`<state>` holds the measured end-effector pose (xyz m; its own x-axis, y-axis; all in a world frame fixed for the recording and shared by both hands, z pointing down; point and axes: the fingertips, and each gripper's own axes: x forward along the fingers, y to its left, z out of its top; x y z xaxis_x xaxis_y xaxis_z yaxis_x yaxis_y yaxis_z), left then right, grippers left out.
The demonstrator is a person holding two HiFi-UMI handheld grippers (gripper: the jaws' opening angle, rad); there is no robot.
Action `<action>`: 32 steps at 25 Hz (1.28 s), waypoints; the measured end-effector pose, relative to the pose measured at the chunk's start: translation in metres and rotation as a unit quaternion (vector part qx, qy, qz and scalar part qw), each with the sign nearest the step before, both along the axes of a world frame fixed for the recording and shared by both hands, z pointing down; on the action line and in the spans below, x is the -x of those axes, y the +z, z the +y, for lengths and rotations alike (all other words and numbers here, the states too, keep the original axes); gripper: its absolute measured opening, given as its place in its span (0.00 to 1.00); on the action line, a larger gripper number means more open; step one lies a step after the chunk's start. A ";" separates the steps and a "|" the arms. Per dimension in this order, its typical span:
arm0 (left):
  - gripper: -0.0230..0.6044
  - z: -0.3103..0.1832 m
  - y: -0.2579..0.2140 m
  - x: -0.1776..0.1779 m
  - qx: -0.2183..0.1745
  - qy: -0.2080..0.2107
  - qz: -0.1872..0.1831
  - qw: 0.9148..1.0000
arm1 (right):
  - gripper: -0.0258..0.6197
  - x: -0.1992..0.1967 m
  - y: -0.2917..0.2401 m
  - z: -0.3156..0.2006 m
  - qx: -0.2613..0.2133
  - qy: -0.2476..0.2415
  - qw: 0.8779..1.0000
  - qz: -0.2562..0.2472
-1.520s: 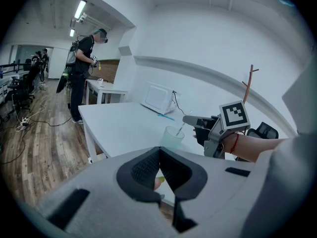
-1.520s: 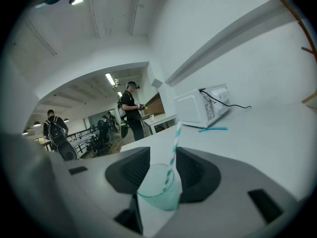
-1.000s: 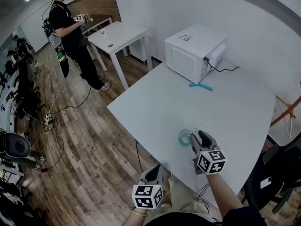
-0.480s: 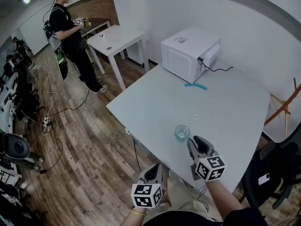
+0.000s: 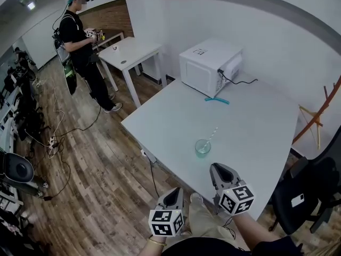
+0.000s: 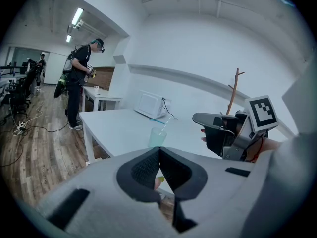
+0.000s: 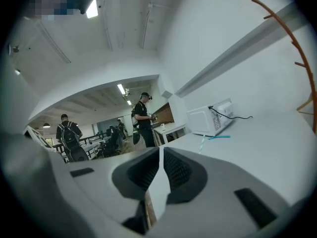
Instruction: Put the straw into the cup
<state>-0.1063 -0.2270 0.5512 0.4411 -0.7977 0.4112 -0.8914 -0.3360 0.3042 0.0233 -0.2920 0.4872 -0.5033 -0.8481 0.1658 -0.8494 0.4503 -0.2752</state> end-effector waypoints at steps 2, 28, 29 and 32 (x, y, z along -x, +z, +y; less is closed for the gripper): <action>0.05 0.005 -0.004 0.000 -0.004 -0.001 0.001 1.000 | 0.11 0.003 -0.008 0.011 -0.006 -0.004 1.000 -0.004; 0.05 0.061 -0.020 0.011 -0.031 -0.005 -0.004 1.000 | 0.09 0.030 -0.034 0.102 -0.031 -0.046 0.998 -0.014; 0.05 0.062 -0.021 0.012 -0.032 -0.006 -0.004 0.999 | 0.09 0.032 -0.035 0.103 -0.031 -0.047 0.998 -0.014; 0.05 0.062 -0.022 0.014 -0.033 -0.006 -0.005 0.999 | 0.09 0.033 -0.036 0.103 -0.032 -0.047 0.998 -0.013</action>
